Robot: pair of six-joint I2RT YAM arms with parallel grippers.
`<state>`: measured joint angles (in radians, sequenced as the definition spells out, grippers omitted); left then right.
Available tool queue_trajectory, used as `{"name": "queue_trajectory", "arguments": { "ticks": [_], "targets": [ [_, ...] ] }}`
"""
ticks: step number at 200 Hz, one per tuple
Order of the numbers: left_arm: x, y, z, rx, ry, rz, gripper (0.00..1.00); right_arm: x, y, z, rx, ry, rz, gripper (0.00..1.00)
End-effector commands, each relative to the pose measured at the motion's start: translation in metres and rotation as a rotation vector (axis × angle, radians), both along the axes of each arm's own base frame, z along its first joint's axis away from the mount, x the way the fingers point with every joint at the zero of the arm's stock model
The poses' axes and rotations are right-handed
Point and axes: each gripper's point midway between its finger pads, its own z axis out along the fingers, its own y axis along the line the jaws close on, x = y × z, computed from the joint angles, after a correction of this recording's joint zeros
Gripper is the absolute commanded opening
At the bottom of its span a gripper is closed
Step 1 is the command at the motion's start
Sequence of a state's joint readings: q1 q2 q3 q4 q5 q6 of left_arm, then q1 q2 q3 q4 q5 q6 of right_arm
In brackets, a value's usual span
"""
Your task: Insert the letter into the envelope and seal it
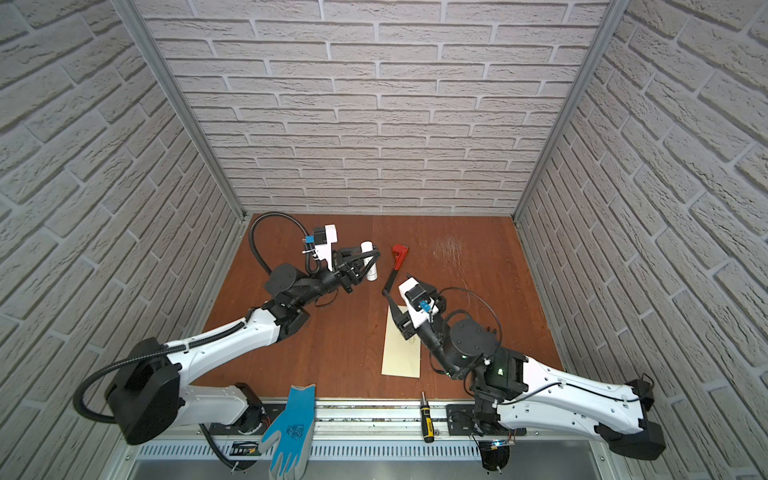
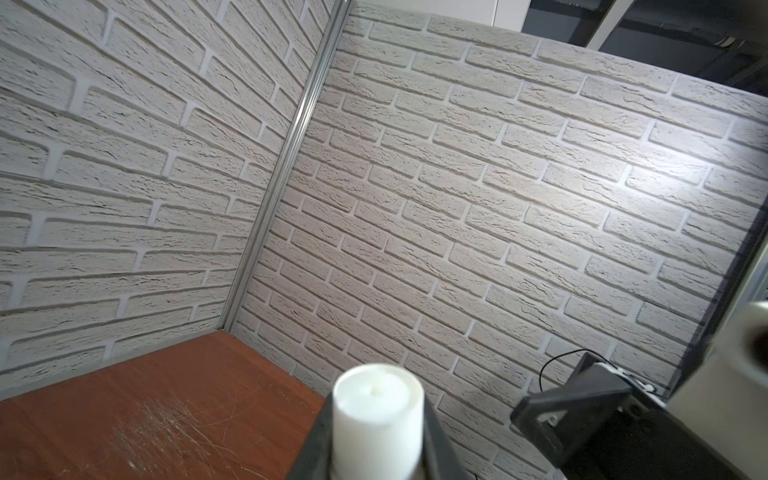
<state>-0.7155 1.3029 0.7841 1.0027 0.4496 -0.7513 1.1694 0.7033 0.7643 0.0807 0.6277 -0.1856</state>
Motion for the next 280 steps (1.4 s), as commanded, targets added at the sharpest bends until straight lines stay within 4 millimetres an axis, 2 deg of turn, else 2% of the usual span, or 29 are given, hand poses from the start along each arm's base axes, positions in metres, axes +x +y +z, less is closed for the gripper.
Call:
{"name": "queue_trajectory", "arguments": {
  "ticks": [1,26,68,119,160,189,223,280],
  "targets": [
    [-0.025,0.013,0.035,-0.087,-0.085,-0.114,0.00,-0.012,0.006,-0.010,0.026,0.054,0.157,0.59],
    [-0.030,0.016,0.041,-0.126,-0.077,-0.203,0.00,-0.013,0.011,-0.017,0.052,0.115,0.235,0.61],
    [-0.037,0.013,0.044,-0.177,-0.063,-0.307,0.00,-0.010,0.035,-0.023,0.108,0.163,0.342,0.64],
    [-0.046,0.010,0.042,-0.161,-0.074,-0.339,0.00,0.013,0.054,-0.026,0.206,0.216,0.392,0.66],
    [-0.050,0.007,0.040,-0.155,-0.075,-0.353,0.00,0.022,0.065,-0.019,0.263,0.236,0.449,0.64],
    [-0.049,0.006,0.038,-0.154,-0.069,-0.352,0.00,0.023,0.074,-0.016,0.273,0.247,0.487,0.58],
    [-0.048,0.005,0.037,-0.151,-0.064,-0.355,0.00,0.025,0.076,-0.013,0.277,0.248,0.494,0.52],
    [-0.048,0.003,0.035,-0.147,-0.059,-0.363,0.00,0.026,0.072,-0.008,0.292,0.235,0.483,0.53]
  ]
}}
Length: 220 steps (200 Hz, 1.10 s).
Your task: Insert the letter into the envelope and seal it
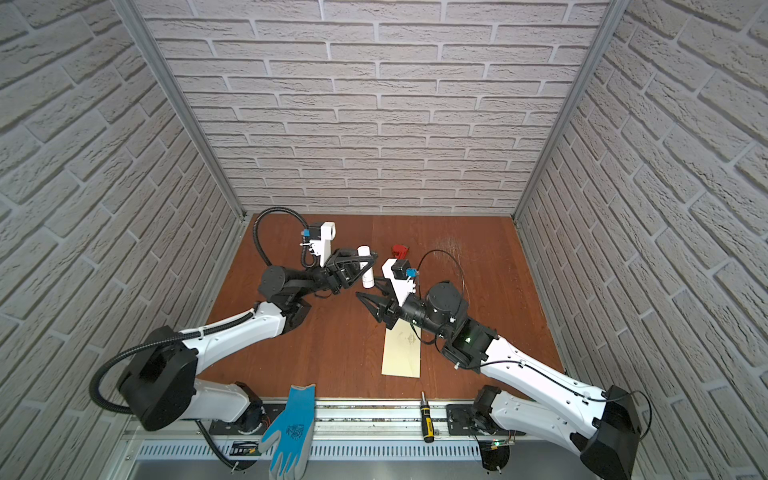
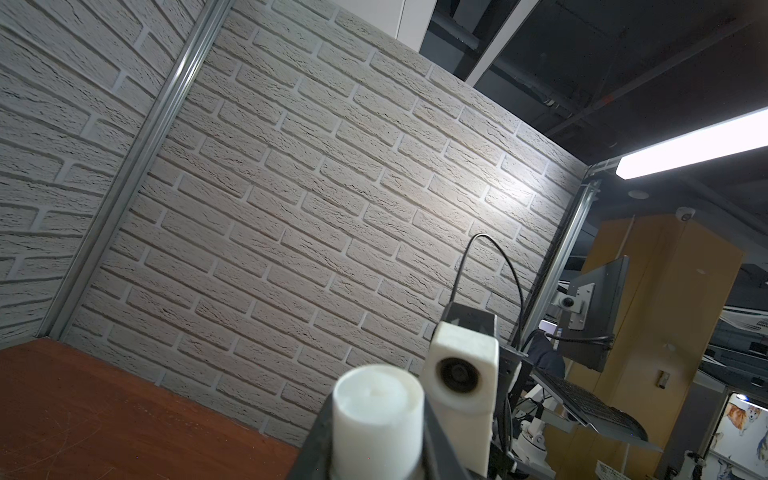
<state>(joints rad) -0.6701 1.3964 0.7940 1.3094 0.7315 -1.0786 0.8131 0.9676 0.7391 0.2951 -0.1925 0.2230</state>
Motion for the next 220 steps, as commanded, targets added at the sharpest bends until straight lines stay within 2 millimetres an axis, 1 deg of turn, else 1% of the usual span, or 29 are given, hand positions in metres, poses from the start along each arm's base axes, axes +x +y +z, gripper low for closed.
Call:
{"name": "queue_trajectory", "arguments": {
  "ticks": [1,34,55,100,112,129,151,171,183,195,220],
  "targets": [
    [-0.0138,0.0046,0.0207,-0.060,-0.086,-0.026,0.00,-0.0020,-0.0047,0.0337,0.079,-0.060,0.000,0.53],
    [-0.0149,0.0036,0.0206,-0.058,-0.091,-0.032,0.00,0.0018,-0.0086,0.0342,0.073,-0.059,-0.027,0.54],
    [-0.0142,0.0031,0.0201,-0.057,-0.089,-0.032,0.00,0.0021,-0.0103,0.0357,0.066,-0.063,-0.032,0.51],
    [-0.0118,-0.0003,0.0160,-0.050,-0.077,-0.035,0.00,0.0003,-0.0088,0.0355,0.057,-0.065,-0.015,0.32],
    [-0.0109,-0.0008,0.0145,-0.049,-0.074,-0.032,0.00,-0.0007,-0.0082,0.0360,0.056,-0.066,-0.008,0.29],
    [-0.0093,-0.0006,0.0150,-0.052,-0.073,-0.024,0.00,-0.0019,-0.0079,0.0361,0.055,-0.065,-0.002,0.29],
    [-0.0085,-0.0005,0.0146,-0.053,-0.072,-0.020,0.00,-0.0034,-0.0085,0.0355,0.053,-0.065,0.002,0.38],
    [-0.0092,-0.0002,0.0164,-0.055,-0.074,-0.022,0.00,-0.0045,-0.0097,0.0357,0.048,-0.068,0.002,0.37],
    [-0.0090,-0.0006,0.0157,-0.053,-0.073,-0.023,0.00,-0.0053,-0.0097,0.0349,0.043,-0.068,0.005,0.33],
    [-0.0091,-0.0006,0.0156,-0.053,-0.074,-0.023,0.00,-0.0059,-0.0097,0.0347,0.038,-0.067,0.007,0.27],
    [-0.0078,-0.0024,0.0132,-0.048,-0.068,-0.022,0.00,-0.0059,-0.0088,0.0354,0.034,-0.064,0.012,0.11]
  ]
}}
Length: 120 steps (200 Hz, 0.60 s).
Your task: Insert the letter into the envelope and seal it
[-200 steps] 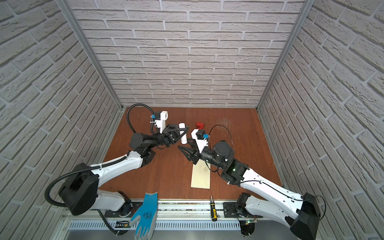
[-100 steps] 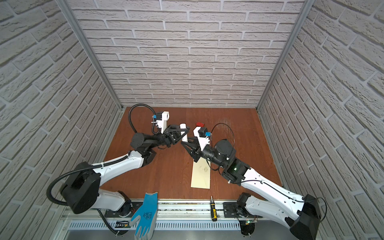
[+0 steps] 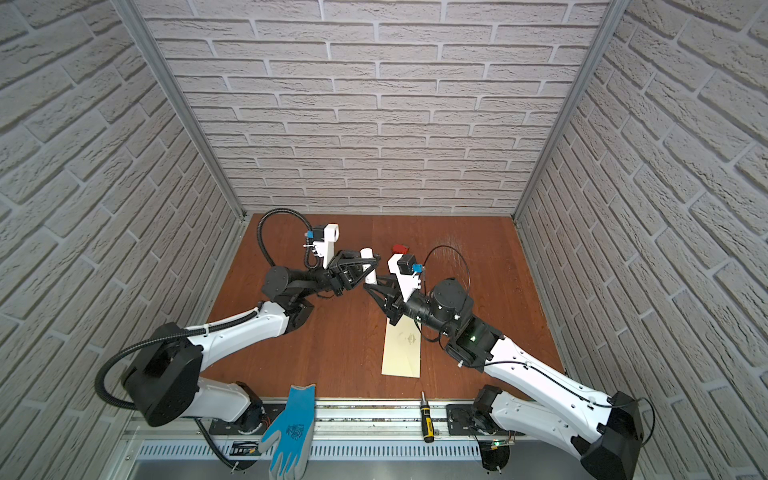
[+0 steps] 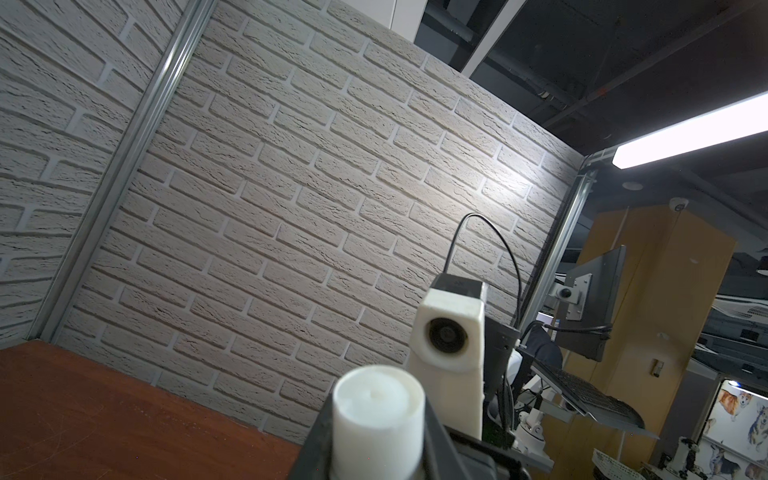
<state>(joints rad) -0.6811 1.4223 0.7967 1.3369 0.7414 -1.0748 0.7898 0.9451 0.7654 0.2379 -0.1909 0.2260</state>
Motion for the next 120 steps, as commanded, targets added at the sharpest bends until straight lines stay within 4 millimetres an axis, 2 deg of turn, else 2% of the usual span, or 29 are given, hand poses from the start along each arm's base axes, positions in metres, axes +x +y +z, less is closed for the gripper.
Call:
{"name": "queue_trajectory", "arguments": {
  "ticks": [1,11,49,90,120],
  "targets": [
    [-0.006,0.003,0.018,-0.052,-0.058,-0.003,0.00,-0.009,0.001,0.028,0.038,-0.072,0.036,0.10],
    [-0.005,0.002,0.016,-0.044,-0.056,0.006,0.00,-0.008,0.001,0.030,0.037,-0.071,0.036,0.06],
    [0.013,-0.006,-0.008,0.069,-0.016,0.137,0.00,-0.006,0.001,0.041,0.035,-0.083,0.025,0.06],
    [0.019,-0.012,-0.030,0.213,-0.047,0.303,0.00,-0.003,-0.009,0.058,0.067,-0.156,-0.136,0.06],
    [0.023,-0.009,-0.038,0.240,-0.050,0.375,0.00,-0.006,-0.009,0.068,0.030,-0.233,-0.267,0.06]
  ]
}}
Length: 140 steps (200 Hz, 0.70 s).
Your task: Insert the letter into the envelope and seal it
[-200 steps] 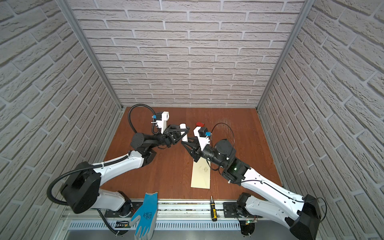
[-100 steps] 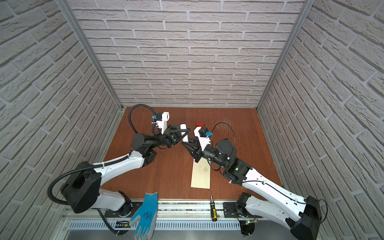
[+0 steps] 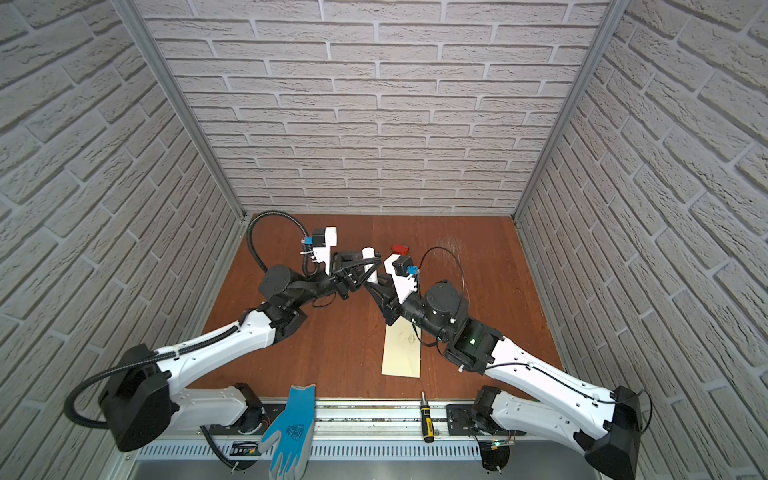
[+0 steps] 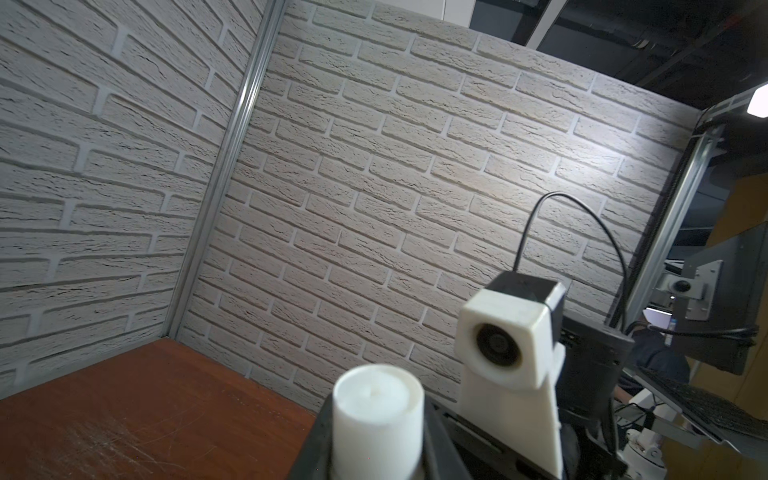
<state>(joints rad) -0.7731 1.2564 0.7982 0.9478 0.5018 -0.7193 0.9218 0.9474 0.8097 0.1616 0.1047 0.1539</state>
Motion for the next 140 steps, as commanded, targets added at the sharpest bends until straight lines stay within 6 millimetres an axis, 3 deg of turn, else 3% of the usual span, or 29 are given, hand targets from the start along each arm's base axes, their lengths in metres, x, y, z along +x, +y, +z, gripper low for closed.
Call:
{"name": "queue_trajectory", "arguments": {
  "ticks": [1,59,110,140],
  "targets": [
    [0.020,-0.004,-0.039,0.122,0.040,0.128,0.00,-0.009,-0.007,0.066,0.093,-0.205,-0.101,0.06],
    [0.021,-0.012,-0.048,0.140,0.053,0.167,0.00,-0.005,0.000,0.063,0.025,-0.264,-0.270,0.06],
    [0.020,-0.012,-0.049,0.129,0.045,0.187,0.00,-0.013,0.019,0.066,-0.101,-0.343,-0.363,0.06],
    [0.015,-0.008,-0.041,0.119,0.008,0.191,0.00,-0.015,0.019,0.055,-0.131,-0.347,-0.367,0.17]
  ]
}}
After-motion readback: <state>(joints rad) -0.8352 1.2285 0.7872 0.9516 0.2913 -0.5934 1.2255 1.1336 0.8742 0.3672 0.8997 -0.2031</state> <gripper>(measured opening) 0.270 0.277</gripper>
